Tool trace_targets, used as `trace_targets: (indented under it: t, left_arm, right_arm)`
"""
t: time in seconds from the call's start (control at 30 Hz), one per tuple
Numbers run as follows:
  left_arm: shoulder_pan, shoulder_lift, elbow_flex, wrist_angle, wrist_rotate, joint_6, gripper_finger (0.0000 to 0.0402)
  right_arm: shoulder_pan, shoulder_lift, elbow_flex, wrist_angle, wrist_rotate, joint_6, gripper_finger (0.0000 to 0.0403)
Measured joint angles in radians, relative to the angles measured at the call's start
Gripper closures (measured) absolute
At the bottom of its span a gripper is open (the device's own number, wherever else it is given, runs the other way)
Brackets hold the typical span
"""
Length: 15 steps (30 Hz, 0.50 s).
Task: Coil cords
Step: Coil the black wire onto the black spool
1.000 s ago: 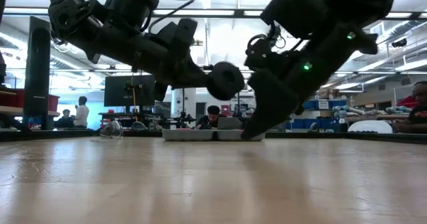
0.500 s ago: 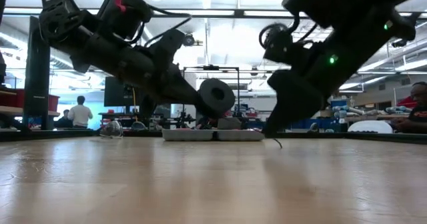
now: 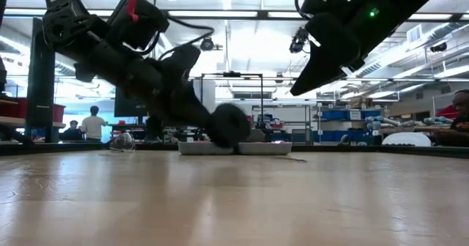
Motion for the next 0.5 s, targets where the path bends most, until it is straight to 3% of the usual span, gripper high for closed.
trace_targets:
  t: [0.23, 0.5]
  left_arm:
    - [0.000, 0.000, 0.000, -0.083, -0.039, 0.028, 0.0318]
    - [0.029, -0.032, -0.001, -0.110, -0.060, 0.164, 0.0308]
  right_arm:
    - [0.000, -0.005, 0.000, -0.009, -0.001, 0.000, 0.0348]
    - [0.005, -0.005, 0.000, -0.028, -0.005, 0.006, 0.0351]
